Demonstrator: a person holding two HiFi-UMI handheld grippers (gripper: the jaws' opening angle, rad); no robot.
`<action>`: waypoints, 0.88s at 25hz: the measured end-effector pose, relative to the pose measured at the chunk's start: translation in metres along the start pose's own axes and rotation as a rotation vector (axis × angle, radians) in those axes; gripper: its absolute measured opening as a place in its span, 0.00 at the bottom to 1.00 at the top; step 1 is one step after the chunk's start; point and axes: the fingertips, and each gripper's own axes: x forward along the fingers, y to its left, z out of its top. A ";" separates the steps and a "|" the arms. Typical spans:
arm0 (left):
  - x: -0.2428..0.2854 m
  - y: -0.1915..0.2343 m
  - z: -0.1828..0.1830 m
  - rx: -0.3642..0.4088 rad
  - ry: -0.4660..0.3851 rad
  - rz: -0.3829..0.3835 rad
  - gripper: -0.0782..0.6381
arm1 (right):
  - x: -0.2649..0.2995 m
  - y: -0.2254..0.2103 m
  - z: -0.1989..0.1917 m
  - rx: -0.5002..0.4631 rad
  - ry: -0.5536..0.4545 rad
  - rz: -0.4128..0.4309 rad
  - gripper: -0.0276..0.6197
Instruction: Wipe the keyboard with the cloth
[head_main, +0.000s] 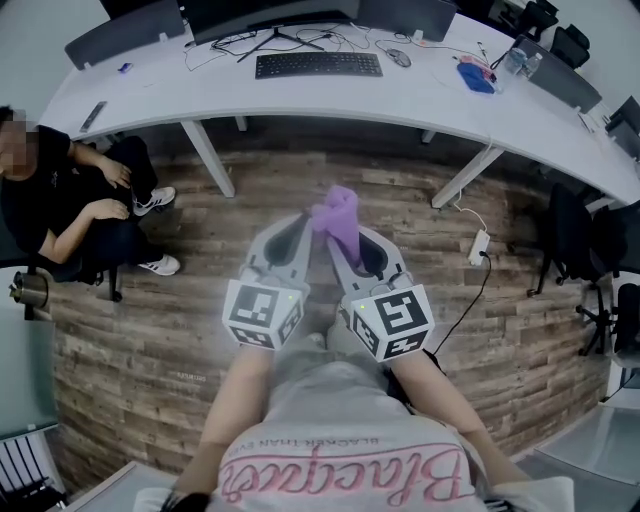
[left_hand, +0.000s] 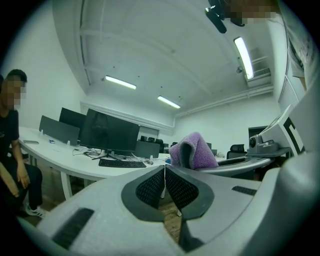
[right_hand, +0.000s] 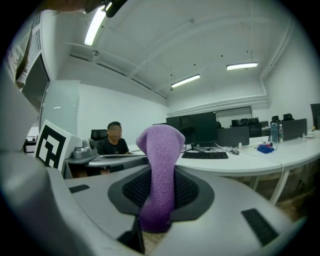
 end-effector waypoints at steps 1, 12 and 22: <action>0.004 0.003 0.000 0.000 0.001 0.004 0.12 | 0.004 -0.002 0.001 0.004 0.001 0.003 0.18; 0.056 0.035 0.005 0.030 -0.003 0.059 0.12 | 0.052 -0.046 0.014 0.037 -0.026 0.022 0.18; 0.142 0.061 0.016 0.089 -0.022 0.096 0.12 | 0.114 -0.115 0.033 0.022 -0.037 0.053 0.18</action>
